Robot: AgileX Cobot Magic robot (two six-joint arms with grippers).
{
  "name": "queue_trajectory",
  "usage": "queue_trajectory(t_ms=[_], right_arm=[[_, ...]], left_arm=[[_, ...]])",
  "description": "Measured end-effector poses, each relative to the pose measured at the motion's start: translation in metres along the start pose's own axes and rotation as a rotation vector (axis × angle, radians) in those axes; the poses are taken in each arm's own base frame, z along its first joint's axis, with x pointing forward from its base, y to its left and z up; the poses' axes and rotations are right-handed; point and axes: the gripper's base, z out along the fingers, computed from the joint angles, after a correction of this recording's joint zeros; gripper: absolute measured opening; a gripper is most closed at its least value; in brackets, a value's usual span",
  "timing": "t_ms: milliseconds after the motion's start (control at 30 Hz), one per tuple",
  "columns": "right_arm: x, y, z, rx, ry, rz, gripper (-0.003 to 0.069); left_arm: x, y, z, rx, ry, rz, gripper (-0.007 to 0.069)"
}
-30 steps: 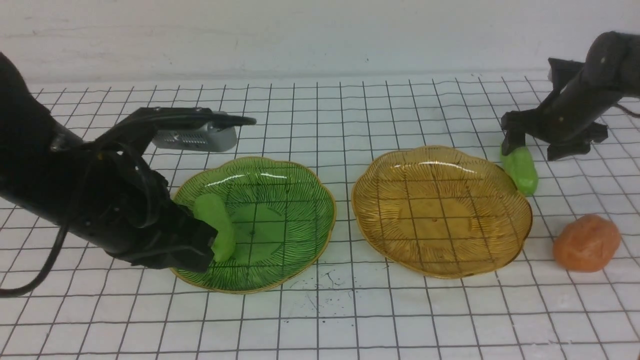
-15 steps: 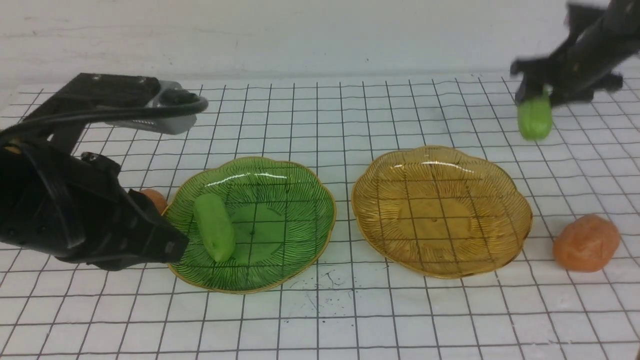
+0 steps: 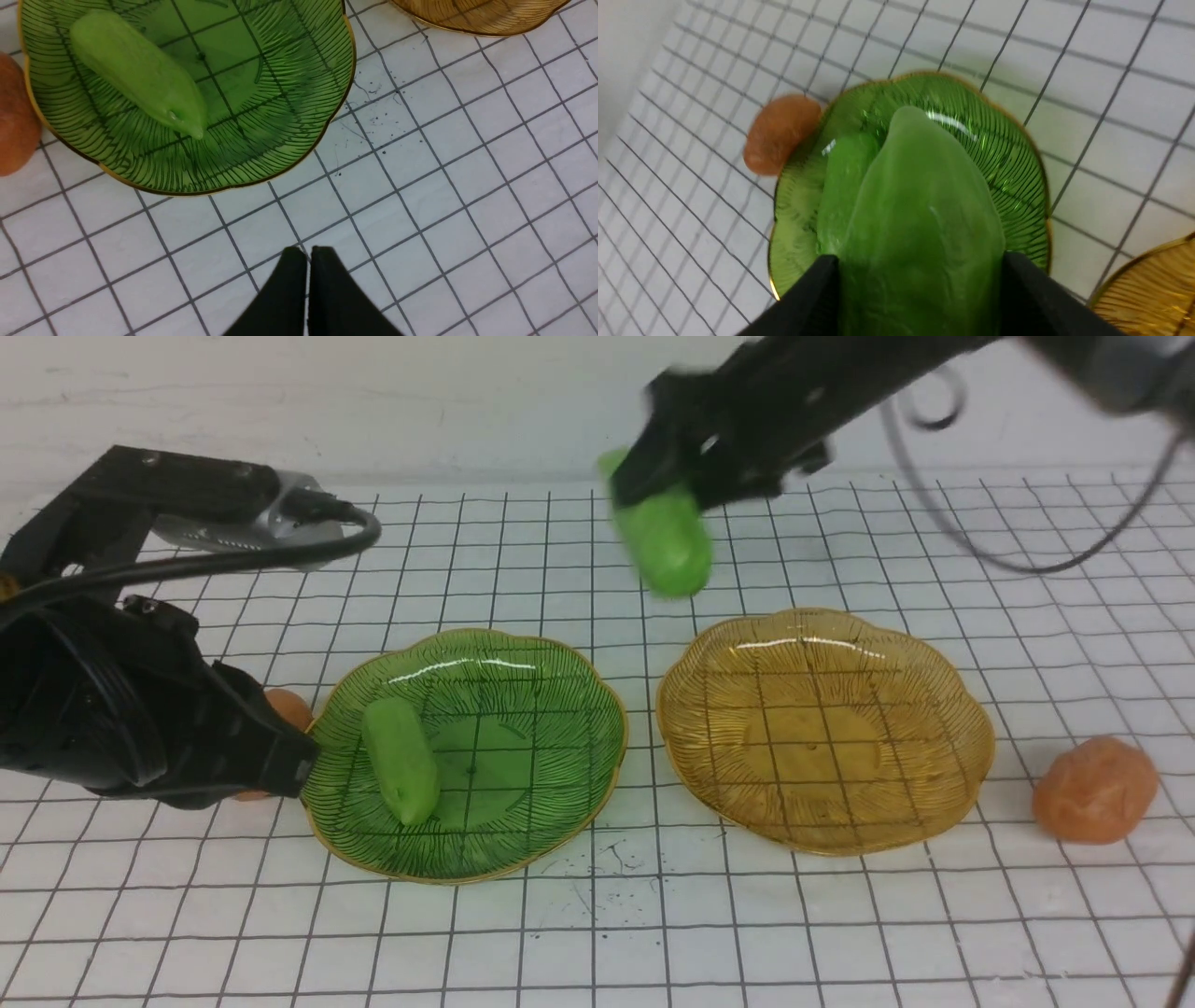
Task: Put different types of vegetables on the plate.
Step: 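Carry the green vegetable from the table to the plate, then pick up the potato beside the plates and place it on a plate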
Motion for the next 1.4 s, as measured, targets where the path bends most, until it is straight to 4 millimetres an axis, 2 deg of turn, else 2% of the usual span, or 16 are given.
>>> queue_trajectory(t_ms=[167, 300, 367, 467, 533, 600, 700, 833, 900, 933, 1033, 1133, 1200, 1233, 1267, 1400], right_arm=[[0.011, 0.021, 0.046, 0.072, 0.035, -0.023, 0.0388], [0.019, 0.034, 0.073, 0.08, 0.048, -0.035, 0.04], [0.022, 0.038, 0.08, 0.08, 0.055, -0.044, 0.0433], [0.025, 0.044, 0.085, 0.081, 0.065, -0.046, 0.0562], [0.026, 0.045, 0.086, 0.084, 0.067, -0.044, 0.0607], [0.027, 0.045, 0.086, 0.088, 0.087, -0.046, 0.065], [0.028, 0.046, 0.081, 0.1, 0.129, -0.07, 0.0658], [0.009, 0.047, 0.043, 0.185, 0.062, -0.167, 0.0593], [-0.004, 0.046, 0.003, 0.262, -0.02, -0.194, 0.0509], [-0.006, 0.045, -0.001, 0.271, -0.029, -0.194, 0.0502], [-0.015, 0.054, -0.062, 0.302, -0.144, -0.195, 0.0363], [-0.015, 0.063, -0.085, 0.299, -0.185, -0.206, 0.0297], [-0.013, 0.077, -0.112, 0.287, -0.231, -0.237, 0.0209], [-0.013, 0.078, -0.114, 0.286, -0.234, -0.238, 0.0203], [-0.011, 0.085, -0.128, 0.282, -0.258, -0.25, 0.0165], [-0.008, 0.094, -0.15, 0.279, -0.299, -0.265, 0.0128]], left_arm=[[0.003, 0.001, 0.0, -0.007, 0.028, 0.007, -0.0008], [0.003, 0.001, 0.0, -0.009, 0.031, 0.008, -0.0008], [0.003, 0.001, 0.0, -0.009, 0.031, 0.009, -0.0008], [0.003, 0.001, 0.0, -0.009, 0.031, 0.009, -0.0008], [0.003, 0.001, 0.0, -0.009, 0.031, 0.008, -0.0008], [0.003, 0.001, 0.0, -0.012, 0.031, 0.01, -0.0008], [0.003, 0.005, 0.0, -0.045, 0.037, 0.012, -0.0008], [0.004, 0.03, -0.005, -0.177, 0.013, -0.107, -0.0008], [0.004, 0.044, -0.004, -0.227, 0.016, -0.148, -0.0008], [0.004, 0.045, -0.004, -0.231, 0.015, -0.149, -0.0007], [0.002, 0.071, 0.018, -0.243, 0.073, -0.206, -0.0007], [0.0, 0.085, 0.038, -0.22, 0.112, -0.223, -0.0007], [-0.003, 0.096, 0.058, -0.196, 0.13, -0.208, -0.0004], [-0.002, 0.097, 0.06, -0.194, 0.135, -0.205, -0.0004], [-0.007, 0.102, 0.071, -0.188, 0.127, -0.201, -0.0004], [-0.021, 0.113, 0.081, -0.207, 0.092, -0.196, -0.0003]])
